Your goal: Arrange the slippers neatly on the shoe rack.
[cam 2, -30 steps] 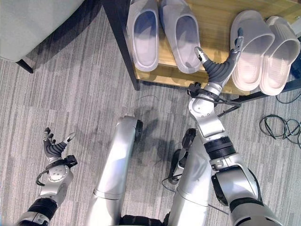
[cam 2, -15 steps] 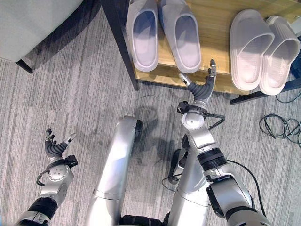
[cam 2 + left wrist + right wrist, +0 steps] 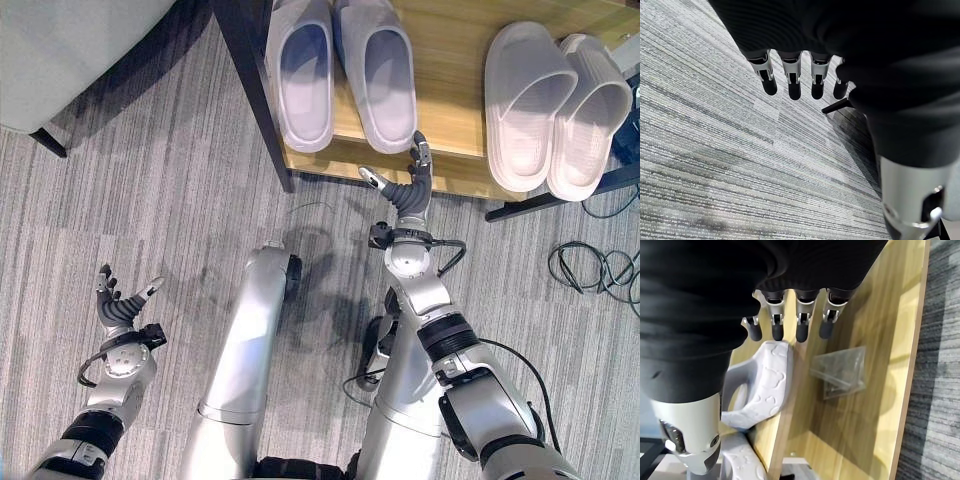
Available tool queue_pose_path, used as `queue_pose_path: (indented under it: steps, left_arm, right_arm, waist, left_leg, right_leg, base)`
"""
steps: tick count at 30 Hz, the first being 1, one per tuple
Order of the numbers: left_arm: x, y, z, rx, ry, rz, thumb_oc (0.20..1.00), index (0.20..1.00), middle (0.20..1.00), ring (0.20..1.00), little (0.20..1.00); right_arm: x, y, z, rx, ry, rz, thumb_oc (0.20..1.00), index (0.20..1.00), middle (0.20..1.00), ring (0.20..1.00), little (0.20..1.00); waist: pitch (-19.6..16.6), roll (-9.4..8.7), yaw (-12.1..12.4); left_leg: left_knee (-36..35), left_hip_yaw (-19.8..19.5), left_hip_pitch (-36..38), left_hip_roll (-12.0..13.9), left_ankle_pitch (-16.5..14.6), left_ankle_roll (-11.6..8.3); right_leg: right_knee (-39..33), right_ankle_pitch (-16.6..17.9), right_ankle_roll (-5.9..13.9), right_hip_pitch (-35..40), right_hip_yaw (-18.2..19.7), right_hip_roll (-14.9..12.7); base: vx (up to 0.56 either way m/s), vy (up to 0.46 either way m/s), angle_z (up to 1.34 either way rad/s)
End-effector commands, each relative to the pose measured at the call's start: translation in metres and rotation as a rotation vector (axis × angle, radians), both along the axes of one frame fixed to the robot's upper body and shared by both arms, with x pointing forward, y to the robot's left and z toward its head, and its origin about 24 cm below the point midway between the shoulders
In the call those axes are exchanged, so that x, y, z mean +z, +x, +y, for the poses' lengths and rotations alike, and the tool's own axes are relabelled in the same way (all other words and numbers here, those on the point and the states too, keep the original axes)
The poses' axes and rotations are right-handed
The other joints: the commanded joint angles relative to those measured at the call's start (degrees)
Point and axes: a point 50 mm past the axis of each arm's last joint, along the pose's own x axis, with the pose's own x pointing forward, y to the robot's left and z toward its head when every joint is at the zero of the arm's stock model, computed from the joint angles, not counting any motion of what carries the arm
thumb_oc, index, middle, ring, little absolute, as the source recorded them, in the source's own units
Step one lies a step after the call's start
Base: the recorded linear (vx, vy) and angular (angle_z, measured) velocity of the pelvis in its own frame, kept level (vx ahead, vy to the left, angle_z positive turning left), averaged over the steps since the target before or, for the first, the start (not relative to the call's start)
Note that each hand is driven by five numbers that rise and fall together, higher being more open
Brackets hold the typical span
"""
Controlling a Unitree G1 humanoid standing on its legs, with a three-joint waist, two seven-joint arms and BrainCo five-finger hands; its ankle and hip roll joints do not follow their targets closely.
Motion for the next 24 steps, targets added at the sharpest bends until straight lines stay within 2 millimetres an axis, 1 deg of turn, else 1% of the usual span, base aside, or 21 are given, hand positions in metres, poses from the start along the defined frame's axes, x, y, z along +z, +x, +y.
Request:
queue_pose_path:
  steps: [1, 7, 10, 14, 21, 24]
  left_arm:
    - [-0.002, -0.005, 0.009, 0.007, 0.055, 0.007, 1.000, 1.000, 1.000, 1.000, 1.000]
    - [0.001, -0.002, 0.012, 0.012, 0.060, -0.002, 1.000, 1.000, 1.000, 1.000, 1.000]
    - [0.000, -0.002, 0.012, 0.014, 0.059, 0.002, 1.000, 1.000, 1.000, 1.000, 1.000]
    - [0.000, -0.002, 0.015, 0.022, 0.060, 0.002, 1.000, 1.000, 1.000, 1.000, 1.000]
    - [0.002, 0.001, 0.015, 0.026, 0.068, 0.001, 1.000, 1.000, 1.000, 1.000, 1.000]
    - [0.000, 0.000, 0.015, 0.039, 0.055, 0.001, 1.000, 1.000, 1.000, 1.000, 1.000]
  right_arm:
    - [0.017, 0.001, 0.023, 0.132, -0.013, -0.067, 1.000, 1.000, 1.000, 1.000, 1.000]
    - [0.003, -0.003, 0.030, 0.216, -0.082, -0.023, 1.000, 1.000, 1.000, 1.000, 1.000]
    - [-0.001, -0.005, 0.034, 0.241, -0.083, -0.010, 1.000, 1.000, 1.000, 1.000, 1.000]
    - [-0.008, -0.013, 0.042, 0.302, -0.110, -0.001, 1.000, 1.000, 1.000, 1.000, 1.000]
    - [-0.005, -0.014, 0.051, 0.339, -0.136, -0.010, 1.000, 1.000, 1.000, 1.000, 1.000]
    - [-0.002, -0.016, 0.050, 0.303, -0.138, -0.039, 1.000, 1.000, 1.000, 1.000, 1.000]
  waist:
    - [-1.6, -1.66, 2.8]
    - [-1.6, -1.84, 2.7]
    - [-1.6, -1.92, 2.6]
    - [-1.6, -2.39, 2.2]
    - [-1.6, -2.53, 2.1]
    - [-1.6, -2.59, 2.0]
  left_leg:
    - [1.5, -7.1, 2.1, -4.1, -5.7, 0.92]
    - [1.8, -7.0, 2.1, -4.1, -5.7, 0.89]
    - [1.8, -7.0, 2.1, -4.1, -5.6, 0.86]
    - [1.6, -6.8, 2.1, -4.0, -5.5, 0.87]
    - [0.7, -6.8, 2.1, -4.0, -5.1, 1.03]
    - [0.6, -6.7, 2.1, -4.1, -5.1, 1.10]
  right_leg:
    - [2.4, 14.9, -4.39, 2.6, 8.0, -1.0]
    - [2.7, 15.0, -4.38, 2.3, 8.0, -0.7]
    - [2.8, 15.0, -4.38, 2.2, 8.2, -0.7]
    - [2.6, 15.1, -4.50, 2.1, 8.5, -0.4]
    - [1.8, 15.1, -4.64, 1.7, 8.5, -0.2]
    - [1.8, 15.1, -4.60, 1.6, 8.6, -0.2]
  base:
    - [0.00, 0.000, 0.00]
    - [0.00, 0.000, 0.00]
    - [0.00, 0.000, 0.00]
    - [0.00, 0.000, 0.00]
    - [0.00, 0.000, 0.00]
    - [0.00, 0.000, 0.00]
